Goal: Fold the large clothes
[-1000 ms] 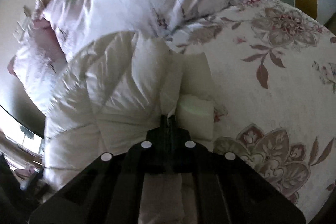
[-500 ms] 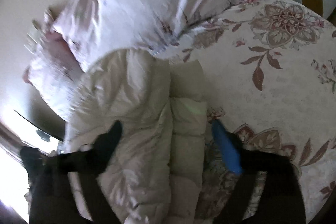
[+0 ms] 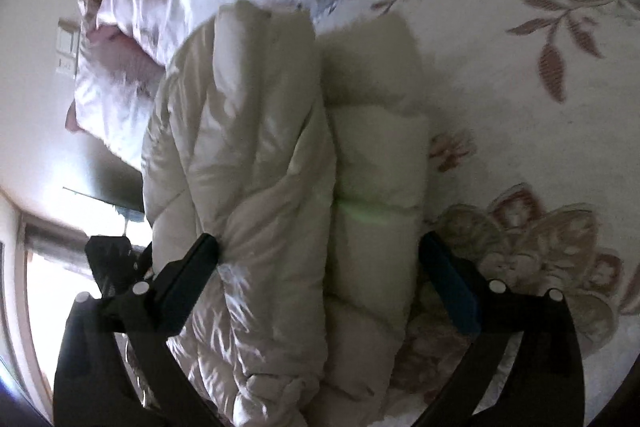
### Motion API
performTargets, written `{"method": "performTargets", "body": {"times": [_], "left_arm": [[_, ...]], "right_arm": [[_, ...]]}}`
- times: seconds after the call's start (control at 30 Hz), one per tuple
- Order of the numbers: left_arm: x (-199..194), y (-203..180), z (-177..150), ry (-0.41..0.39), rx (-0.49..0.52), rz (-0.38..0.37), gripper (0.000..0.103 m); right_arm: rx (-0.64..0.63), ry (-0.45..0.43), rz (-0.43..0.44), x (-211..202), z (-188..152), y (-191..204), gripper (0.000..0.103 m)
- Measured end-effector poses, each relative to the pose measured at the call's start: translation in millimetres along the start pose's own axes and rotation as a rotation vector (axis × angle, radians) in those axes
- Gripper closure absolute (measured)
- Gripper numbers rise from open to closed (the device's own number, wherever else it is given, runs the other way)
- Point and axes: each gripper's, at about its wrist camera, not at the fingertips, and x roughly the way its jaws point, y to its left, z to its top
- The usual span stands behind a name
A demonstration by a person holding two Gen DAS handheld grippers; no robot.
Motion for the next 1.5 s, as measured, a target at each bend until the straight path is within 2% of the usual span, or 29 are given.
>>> {"method": "performTargets", "body": {"times": [0.2, 0.37, 0.53, 0.7, 0.73, 0.8, 0.87, 0.97, 1.17, 1.37, 1.5], "left_arm": [[9.1, 6.2, 3.4, 0.021, -0.025, -0.036, 0.017], [15.9, 16.2, 4.5, 0.044, -0.088, -0.098, 0.016], [20.3, 23.3, 2.8, 0.061, -0.148, -0.15, 0.016], [19.1, 17.8, 0.8, 0.055, -0.13, -0.154, 0.02], [18.9, 16.7, 1.2, 0.053, -0.128, -0.156, 0.023], [16.7, 13.7, 1.6, 0.044, -0.124, -0.164, 0.029], [12.6, 11.6, 0.8, 0.03, -0.12, -0.171, 0.036], [3.0, 6.4, -0.9, 0.009, -0.095, -0.175, 0.044], [-31.7, -0.7, 5.9, -0.066, -0.02, -0.158, 0.051], [-75.6, 14.9, 18.1, -0.158, 0.007, -0.084, 0.052], [-94.8, 35.5, 27.8, -0.197, 0.005, -0.007, 0.052]], "right_arm": [[-0.009, 0.053, 0.053, 18.3, 2.9, 2.9, 0.002], [-0.005, 0.072, 0.113, 31.3, 5.1, 1.3, 0.002], [-0.027, 0.08, 0.122, 33.3, 8.5, 6.7, 0.002], [-0.061, 0.097, 0.13, 39.3, 7.2, 12.1, 0.002], [-0.065, 0.1, 0.135, 40.4, 6.5, 13.1, 0.006], [-0.065, 0.102, 0.156, 40.3, 4.1, 13.3, 0.019], [-0.06, 0.094, 0.193, 37.3, 2.4, 12.9, 0.039], [-0.088, 0.074, 0.219, 31.6, 0.2, 21.1, 0.056], [-0.166, 0.058, 0.224, 33.7, -0.5, 54.7, 0.069], [-0.256, 0.049, 0.249, 60.7, 6.2, 104.1, 0.072], [-0.322, 0.024, 0.222, 84.3, 9.1, 131.3, 0.072]]}}
